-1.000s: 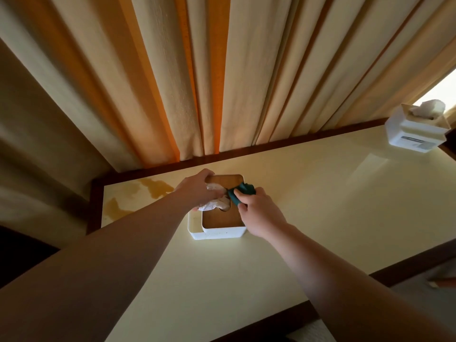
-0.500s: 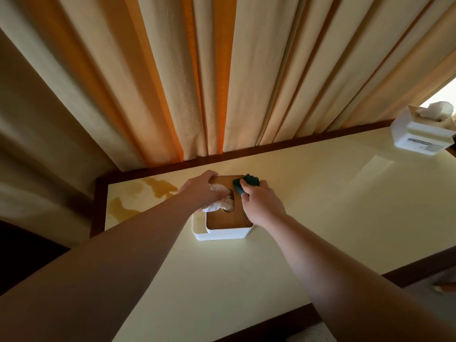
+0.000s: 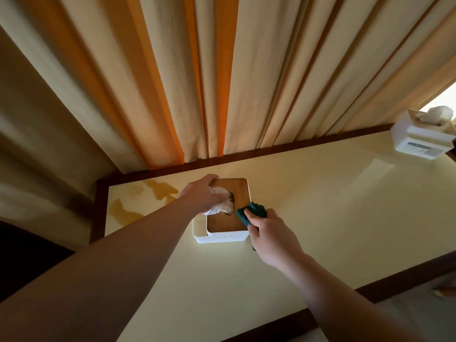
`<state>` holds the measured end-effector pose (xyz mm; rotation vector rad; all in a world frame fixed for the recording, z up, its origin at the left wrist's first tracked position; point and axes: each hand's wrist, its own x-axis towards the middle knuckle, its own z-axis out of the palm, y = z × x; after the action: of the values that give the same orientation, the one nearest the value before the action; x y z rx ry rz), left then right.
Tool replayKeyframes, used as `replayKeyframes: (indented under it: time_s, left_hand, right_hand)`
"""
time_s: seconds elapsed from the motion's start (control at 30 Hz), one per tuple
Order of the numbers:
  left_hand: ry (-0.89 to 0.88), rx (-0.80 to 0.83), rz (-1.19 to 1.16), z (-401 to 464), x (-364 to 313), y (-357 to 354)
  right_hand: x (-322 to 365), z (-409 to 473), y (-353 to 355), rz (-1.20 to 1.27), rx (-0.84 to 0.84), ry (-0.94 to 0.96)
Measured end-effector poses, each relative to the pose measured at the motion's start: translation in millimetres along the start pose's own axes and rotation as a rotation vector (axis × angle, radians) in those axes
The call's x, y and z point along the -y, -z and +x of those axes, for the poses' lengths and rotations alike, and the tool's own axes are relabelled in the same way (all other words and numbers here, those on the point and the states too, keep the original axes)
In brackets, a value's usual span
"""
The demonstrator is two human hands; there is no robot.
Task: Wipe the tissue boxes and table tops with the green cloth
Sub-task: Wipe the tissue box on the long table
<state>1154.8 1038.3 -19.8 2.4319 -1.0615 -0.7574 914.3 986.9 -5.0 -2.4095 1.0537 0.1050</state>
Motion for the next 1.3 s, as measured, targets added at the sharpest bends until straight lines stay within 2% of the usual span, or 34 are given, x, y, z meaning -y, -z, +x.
replayKeyframes:
  time_s: [0.2,0.33,0.7,0.9,1.07,1.17,1.3]
  left_hand:
    - [-0.012,0.007,0.045,2,2,0]
    - [-0.007,0.052,0.014,5,5,-1]
    - [-0.016,-0.009,0.022,0,3,-3]
    - [-0.015,0.0,0.046,-3,0,0]
    - [-0.045,0.002,0.17,-9,-7,11]
    - [-0.095,-0.031,0.269,-8,-10,15]
    - [-0.043,-0.07,0.257,-10,-15,16]
  right_hand:
    - [21,58,11,-0.055,-0.047,-0.04]
    - [30,86,17,-0.048,-0.005,-0.046]
    - [5,-1,-5,0.024,-0.01,-0.012]
    - [9,24,-3,0.038,-0.076,-0.021]
    - [20,74,4,0.154,-0.075,-0.054]
    - [16,86,11,0.292,-0.131,-0.056]
    - [-8,81,11,0.453,-0.138,-0.045]
